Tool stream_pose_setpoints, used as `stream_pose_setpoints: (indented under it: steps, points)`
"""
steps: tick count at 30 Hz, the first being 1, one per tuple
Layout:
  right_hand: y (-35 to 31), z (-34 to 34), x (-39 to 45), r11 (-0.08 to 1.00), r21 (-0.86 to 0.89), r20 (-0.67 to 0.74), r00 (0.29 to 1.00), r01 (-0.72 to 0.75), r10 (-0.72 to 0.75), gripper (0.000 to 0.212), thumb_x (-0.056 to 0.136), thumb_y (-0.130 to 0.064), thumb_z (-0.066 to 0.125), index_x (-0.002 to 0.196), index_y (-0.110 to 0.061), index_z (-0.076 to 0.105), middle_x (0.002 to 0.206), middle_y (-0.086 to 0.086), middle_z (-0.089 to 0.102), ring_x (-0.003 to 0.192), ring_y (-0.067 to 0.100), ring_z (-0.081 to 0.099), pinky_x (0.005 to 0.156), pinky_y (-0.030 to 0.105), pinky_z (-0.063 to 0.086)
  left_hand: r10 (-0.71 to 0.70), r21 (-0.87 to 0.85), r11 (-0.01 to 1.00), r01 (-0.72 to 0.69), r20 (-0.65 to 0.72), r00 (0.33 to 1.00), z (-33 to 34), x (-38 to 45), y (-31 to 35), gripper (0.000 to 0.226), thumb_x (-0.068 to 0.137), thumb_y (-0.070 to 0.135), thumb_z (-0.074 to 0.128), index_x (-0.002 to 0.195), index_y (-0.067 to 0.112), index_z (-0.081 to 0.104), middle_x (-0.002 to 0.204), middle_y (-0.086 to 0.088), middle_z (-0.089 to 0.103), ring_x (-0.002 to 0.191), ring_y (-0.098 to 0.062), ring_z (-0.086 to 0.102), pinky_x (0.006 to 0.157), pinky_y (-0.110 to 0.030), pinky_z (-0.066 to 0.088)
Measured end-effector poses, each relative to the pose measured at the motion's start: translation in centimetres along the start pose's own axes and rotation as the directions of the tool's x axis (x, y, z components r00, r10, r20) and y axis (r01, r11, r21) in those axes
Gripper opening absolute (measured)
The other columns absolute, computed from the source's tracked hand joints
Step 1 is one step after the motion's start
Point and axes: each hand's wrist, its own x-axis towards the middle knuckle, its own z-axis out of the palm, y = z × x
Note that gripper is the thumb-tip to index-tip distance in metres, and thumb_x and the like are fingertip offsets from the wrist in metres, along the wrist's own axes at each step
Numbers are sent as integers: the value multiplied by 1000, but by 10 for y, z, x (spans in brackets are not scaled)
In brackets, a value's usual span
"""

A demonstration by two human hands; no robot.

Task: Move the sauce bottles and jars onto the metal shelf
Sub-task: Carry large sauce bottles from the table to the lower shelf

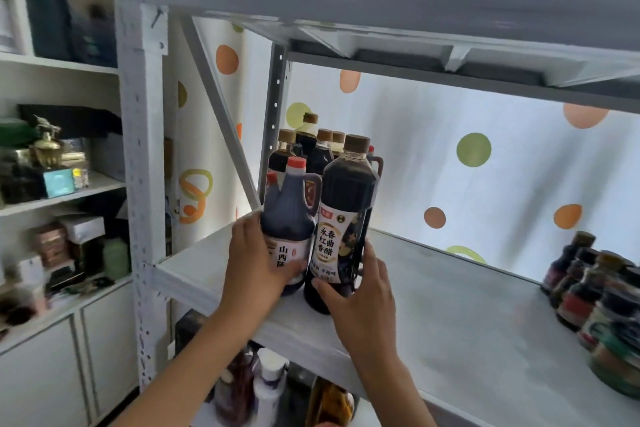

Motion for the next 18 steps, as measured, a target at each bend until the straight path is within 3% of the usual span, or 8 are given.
stream_pose_setpoints:
  steps: [5, 10, 18]
  points:
    - [-2, 0, 19, 999, 42, 54, 998, -21, 19, 79, 70, -32, 84, 138, -33, 44, 119, -14, 63, 106, 7, 60, 90, 28, 54, -99, -33, 995, 99, 13, 995, 12, 2, -14, 90, 55, 37, 92, 128, 19, 44, 123, -1, 53, 110, -22, 58, 91, -41, 52]
    - [7, 8, 55, 994, 87, 104, 993, -59, 50, 65, 72, -19, 83, 130, -26, 56, 117, -11, 70, 106, 11, 66, 90, 32, 57, -91, -110, 990, 91, 8, 996, 34, 26, -16, 83, 60, 33, 91, 127, 20, 44, 122, 0, 59, 113, -21, 59, 90, -33, 50]
    - [23, 24, 94, 991, 104, 155, 985, -89, 73, 57, 76, -17, 81, 129, -17, 61, 119, -4, 70, 109, 16, 66, 92, 30, 55, -84, -103, 991, 84, 11, 996, 62, 59, -29, 76, 65, 30, 88, 128, 19, 48, 127, -2, 61, 117, -24, 58, 95, -35, 48]
